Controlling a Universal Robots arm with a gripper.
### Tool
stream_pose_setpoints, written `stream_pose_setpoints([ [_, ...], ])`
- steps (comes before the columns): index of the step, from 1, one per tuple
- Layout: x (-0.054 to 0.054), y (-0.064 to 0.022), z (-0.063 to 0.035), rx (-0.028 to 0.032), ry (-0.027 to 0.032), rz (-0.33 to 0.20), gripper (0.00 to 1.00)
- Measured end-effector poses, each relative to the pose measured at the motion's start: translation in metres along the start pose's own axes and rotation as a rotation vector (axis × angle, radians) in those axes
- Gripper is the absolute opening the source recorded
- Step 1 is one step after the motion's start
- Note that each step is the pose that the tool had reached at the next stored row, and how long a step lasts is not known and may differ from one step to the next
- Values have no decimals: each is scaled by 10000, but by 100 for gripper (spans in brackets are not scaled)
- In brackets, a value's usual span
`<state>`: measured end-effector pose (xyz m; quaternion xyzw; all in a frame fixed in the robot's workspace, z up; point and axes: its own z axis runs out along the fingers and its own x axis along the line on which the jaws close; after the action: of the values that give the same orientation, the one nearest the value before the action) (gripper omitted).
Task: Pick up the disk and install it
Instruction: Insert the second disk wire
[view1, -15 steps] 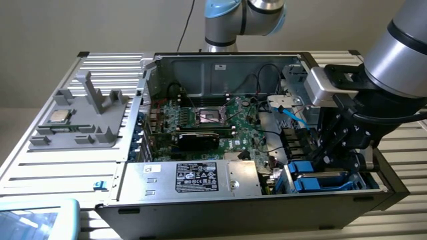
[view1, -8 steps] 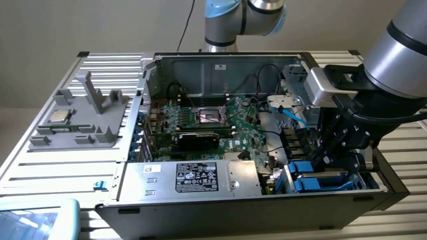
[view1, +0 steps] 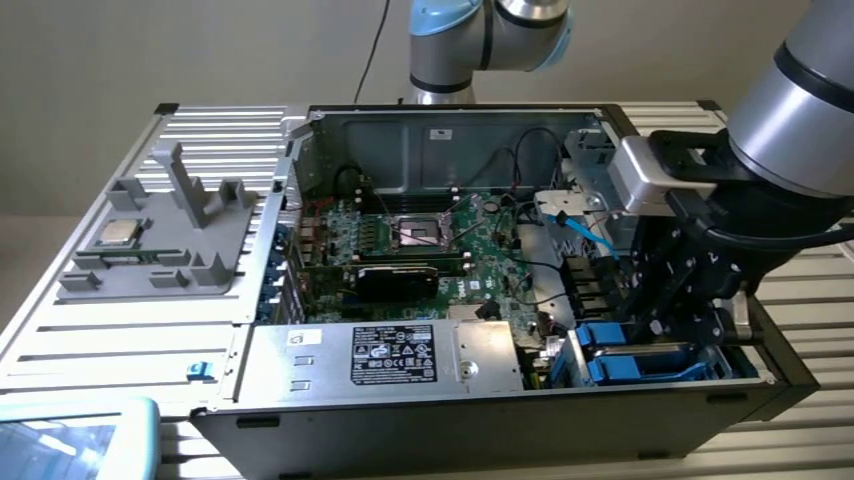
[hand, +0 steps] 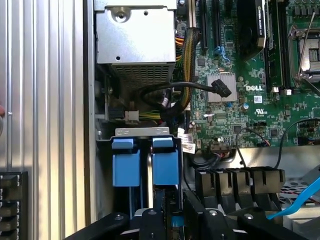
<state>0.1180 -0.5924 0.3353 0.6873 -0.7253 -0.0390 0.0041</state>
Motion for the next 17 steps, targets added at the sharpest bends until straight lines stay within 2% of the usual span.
stream_pose_setpoints([
  [5, -7, 9, -121, 1, 34, 4, 30],
  [9, -9, 11, -156, 4, 81, 7, 30],
  [17, -11, 13, -189, -6, 83, 7, 30],
])
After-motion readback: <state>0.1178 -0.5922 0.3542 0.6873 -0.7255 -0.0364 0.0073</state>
